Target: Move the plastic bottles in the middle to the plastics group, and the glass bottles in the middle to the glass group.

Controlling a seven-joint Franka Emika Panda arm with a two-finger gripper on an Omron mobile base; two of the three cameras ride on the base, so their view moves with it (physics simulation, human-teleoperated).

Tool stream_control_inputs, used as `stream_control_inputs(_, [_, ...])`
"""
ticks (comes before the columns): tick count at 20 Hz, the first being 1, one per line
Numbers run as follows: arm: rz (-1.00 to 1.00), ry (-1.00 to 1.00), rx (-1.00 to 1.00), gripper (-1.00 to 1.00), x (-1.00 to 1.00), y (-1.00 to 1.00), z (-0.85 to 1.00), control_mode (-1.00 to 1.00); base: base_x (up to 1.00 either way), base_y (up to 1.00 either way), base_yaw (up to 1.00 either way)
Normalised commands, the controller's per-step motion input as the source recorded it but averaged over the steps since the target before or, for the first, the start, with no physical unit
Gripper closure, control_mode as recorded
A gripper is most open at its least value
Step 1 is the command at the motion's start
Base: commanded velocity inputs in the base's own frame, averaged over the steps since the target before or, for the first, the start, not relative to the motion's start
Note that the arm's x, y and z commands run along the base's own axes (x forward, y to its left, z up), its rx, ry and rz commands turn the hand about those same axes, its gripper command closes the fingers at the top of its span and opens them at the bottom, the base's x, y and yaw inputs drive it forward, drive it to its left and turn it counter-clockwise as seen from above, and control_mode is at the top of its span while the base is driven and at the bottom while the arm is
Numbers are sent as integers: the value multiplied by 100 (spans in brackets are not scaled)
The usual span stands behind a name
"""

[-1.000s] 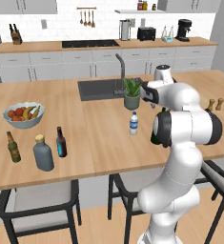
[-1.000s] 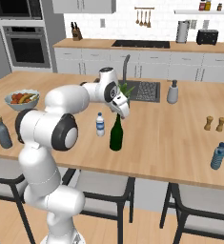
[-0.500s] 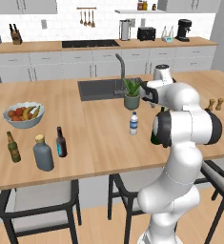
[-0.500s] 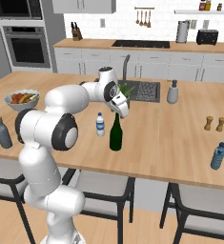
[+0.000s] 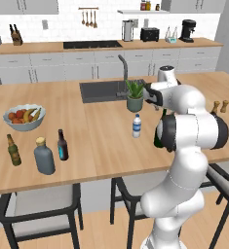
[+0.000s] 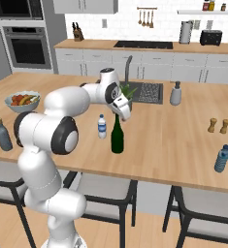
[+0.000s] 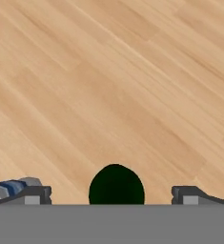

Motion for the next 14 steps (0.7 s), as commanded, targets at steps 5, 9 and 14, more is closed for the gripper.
stream_control_inputs(5, [-2,0,0,-100,-10,7,-2,-100,0,0,0])
stream_control_inputs(9, [-1,0,0,-100,-9,7,0,-100,0,0,0])
stream_control_inputs(14, [-3,0,0,-100,-10,7,0,-100,0,0,0])
